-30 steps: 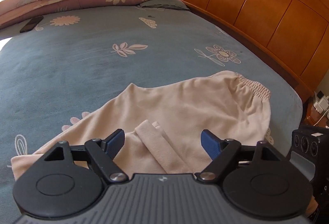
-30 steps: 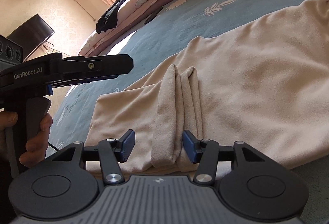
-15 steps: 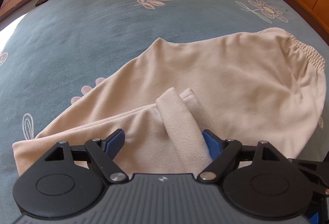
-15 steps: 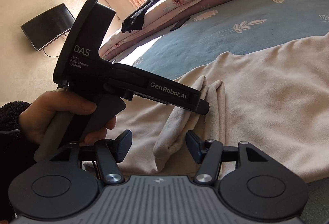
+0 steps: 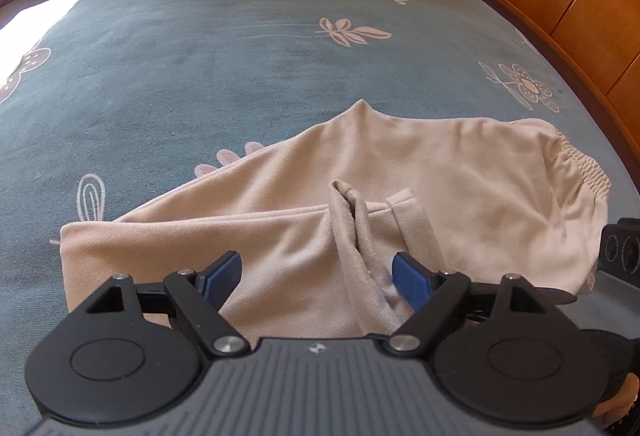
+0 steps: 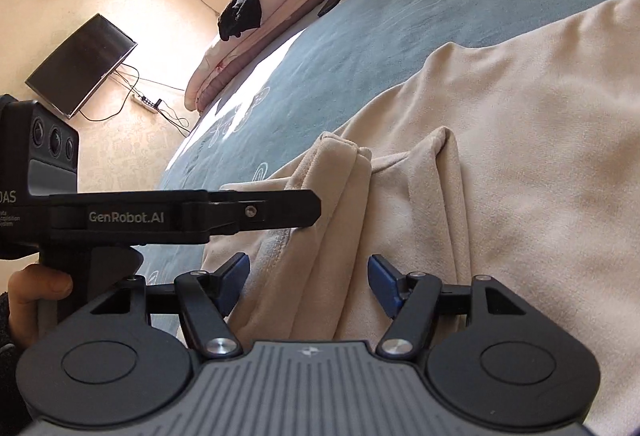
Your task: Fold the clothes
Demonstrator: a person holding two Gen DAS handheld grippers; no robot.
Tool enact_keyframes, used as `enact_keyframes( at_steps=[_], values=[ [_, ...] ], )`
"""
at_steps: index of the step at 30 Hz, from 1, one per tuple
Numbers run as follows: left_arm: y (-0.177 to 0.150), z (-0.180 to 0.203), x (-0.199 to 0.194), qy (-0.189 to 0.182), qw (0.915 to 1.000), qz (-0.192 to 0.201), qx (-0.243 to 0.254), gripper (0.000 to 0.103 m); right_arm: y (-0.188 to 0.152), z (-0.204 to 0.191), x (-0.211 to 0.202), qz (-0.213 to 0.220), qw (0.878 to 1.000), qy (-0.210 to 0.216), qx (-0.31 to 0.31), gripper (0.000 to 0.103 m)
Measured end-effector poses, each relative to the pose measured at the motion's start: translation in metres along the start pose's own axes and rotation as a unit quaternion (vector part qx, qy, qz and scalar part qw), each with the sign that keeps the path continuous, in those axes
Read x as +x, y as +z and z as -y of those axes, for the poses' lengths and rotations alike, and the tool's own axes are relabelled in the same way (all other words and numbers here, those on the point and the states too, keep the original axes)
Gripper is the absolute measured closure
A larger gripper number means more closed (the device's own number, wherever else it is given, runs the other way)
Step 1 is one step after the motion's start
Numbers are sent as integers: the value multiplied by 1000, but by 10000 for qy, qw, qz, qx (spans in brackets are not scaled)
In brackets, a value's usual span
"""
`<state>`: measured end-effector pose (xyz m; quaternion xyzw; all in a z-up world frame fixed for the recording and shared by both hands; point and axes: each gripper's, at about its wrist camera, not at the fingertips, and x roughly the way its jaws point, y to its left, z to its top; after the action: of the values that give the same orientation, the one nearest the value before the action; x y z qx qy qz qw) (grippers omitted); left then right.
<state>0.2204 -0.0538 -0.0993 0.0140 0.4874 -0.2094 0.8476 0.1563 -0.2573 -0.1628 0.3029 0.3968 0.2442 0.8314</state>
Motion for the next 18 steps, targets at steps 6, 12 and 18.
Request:
enact_keyframes(
  at_steps=[6, 12, 18],
  values=[
    [-15, -32, -28, 23, 9991, 287, -314, 20, 9, -17, 7, 69, 9981, -475, -395, 58],
    [-34, -53, -43, -47, 9978, 389, -527, 20, 7, -38, -23, 451, 9920, -796, -871, 91],
    [-48, -55, -19, -30, 9985, 12, -544, 20, 10, 2, -14, 51, 9949, -992, -171, 86]
  ],
)
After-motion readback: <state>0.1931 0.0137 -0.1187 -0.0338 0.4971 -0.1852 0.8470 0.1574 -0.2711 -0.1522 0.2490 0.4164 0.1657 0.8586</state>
